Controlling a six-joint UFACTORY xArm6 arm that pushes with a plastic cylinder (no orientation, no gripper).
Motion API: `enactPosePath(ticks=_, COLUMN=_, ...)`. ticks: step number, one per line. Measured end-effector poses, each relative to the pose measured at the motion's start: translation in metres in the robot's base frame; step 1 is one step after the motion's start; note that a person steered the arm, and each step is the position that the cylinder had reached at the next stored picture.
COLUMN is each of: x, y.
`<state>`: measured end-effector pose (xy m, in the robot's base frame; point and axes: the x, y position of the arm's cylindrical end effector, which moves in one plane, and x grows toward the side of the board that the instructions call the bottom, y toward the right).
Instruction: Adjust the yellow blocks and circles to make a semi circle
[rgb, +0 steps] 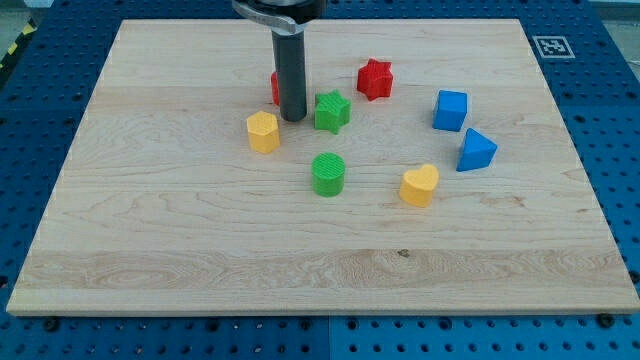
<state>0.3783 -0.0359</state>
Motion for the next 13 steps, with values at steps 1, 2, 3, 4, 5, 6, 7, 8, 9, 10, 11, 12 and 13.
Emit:
enactPosePath(ticks=1, x=-0.002, y=0.014)
enactPosePath(ticks=2, x=-0.011, y=0.018)
enactPosePath(ticks=3, x=-0.017, y=0.018)
enactPosePath(ticks=4, x=-0.022, y=0.006)
enactPosePath(ticks=5, x=-0.03, y=-0.016)
enactPosePath(ticks=6, x=-0.037, y=-0.026)
enactPosePath(ticks=7, x=-0.037, y=-0.026)
enactPosePath(ticks=8, x=-0.023, y=-0.026)
enactPosePath(ticks=9, x=-0.015, y=-0.035)
enactPosePath(ticks=10, x=-0.015, y=-0.07)
enactPosePath(ticks=11, x=-0.015, y=-0.111)
enactPosePath(ticks=12, x=-0.015, y=-0.12)
enactPosePath(ticks=13, x=-0.015, y=-0.12)
